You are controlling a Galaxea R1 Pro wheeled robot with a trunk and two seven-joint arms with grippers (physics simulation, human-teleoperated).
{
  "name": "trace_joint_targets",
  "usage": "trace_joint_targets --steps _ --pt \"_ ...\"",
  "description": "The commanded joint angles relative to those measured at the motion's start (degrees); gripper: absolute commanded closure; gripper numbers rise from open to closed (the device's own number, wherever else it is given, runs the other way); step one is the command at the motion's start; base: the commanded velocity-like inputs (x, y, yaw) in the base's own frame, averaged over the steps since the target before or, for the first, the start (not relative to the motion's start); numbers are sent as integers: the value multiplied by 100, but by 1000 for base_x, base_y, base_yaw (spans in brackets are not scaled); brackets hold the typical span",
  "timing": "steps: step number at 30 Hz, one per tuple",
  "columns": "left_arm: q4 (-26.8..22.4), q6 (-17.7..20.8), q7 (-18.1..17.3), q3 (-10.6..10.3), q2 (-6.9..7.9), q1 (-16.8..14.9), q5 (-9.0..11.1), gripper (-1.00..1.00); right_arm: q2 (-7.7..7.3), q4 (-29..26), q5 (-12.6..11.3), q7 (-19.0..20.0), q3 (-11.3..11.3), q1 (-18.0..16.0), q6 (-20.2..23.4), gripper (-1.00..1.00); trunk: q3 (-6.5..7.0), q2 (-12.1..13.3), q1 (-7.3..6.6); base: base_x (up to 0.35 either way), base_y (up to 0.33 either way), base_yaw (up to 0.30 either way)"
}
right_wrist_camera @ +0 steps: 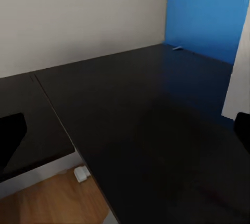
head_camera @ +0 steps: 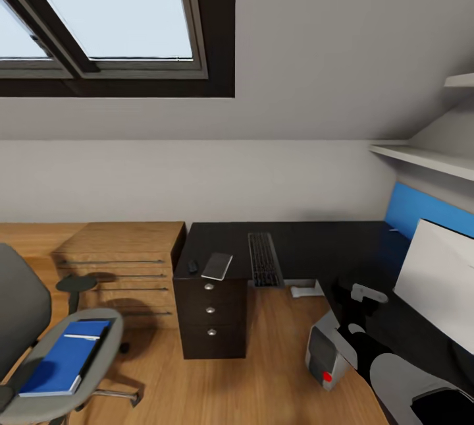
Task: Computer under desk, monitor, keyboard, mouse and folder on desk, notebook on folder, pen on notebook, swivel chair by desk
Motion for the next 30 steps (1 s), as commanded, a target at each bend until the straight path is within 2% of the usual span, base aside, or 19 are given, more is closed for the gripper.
trace_joint_targets --steps 1,4,12,16,17,18,20,23,24,25,27,28,30 --pt "-3 -23 35 -49 5 -2 47 -100 -3 -1 -30 -34 48 -2 -8 -100 -2 -3 5 323 0 0" --pt "-3 -28 34 -51 2 -2 43 -100 -2 3 -26 -36 44 -3 -8 -100 -2 -3 5 291 0 0" --pt "-3 -41 37 -56 -3 -2 29 -100 -11 -193 -14 -55 39 2 83 -100 -2 -3 5 52 0 0" --pt "-3 -41 40 -65 -11 -2 23 -100 -17 -749 -13 -209 27 -1 674 -100 -2 -3 5 7 0 0" --pt "-3 -38 41 -71 -14 -2 18 -100 -36 -1293 -13 -398 13 -3 1352 -100 -2 -3 5 3 0 0" --pt "-3 -36 42 -75 -15 -2 15 -100 -51 -1713 -13 -529 5 -4 1846 -100 -2 -3 5 2 0 0" --pt "-3 -35 42 -78 -14 -2 14 -100 -72 -2159 -13 -661 -4 -4 2336 -100 -2 -3 5 1 0 0" --pt "-3 -28 46 -81 -11 -2 16 -100 -105 -3199 -13 -1023 -18 -71 3543 -100 -2 -3 5 0 0 0" --pt "-3 -29 53 -82 -9 -2 17 -100 -97 -3845 -15 -1448 -24 -480 4736 -100 -2 -3 5 0 0 0" --pt "-3 -31 61 -83 -9 -2 19 -100 -86 -4020 -22 -1657 -26 -875 5368 -100 -2 -3 5 0 0 0" --pt "-3 -31 65 -83 -9 -2 18 -100 -81 -4082 -28 -1750 -26 -1134 5707 -100 -2 -3 5 0 0 0" --pt "-3 -32 68 -83 -12 -2 15 -100 -78 -4104 -32 -1810 -27 -1415 6035 -100 -2 -3 5 0 0 0" --pt "-3 -32 72 -83 -14 -2 14 -100 -80 -4057 -35 -1849 -27 -1741 6420 -100 -2 -3 5 0 0 0"
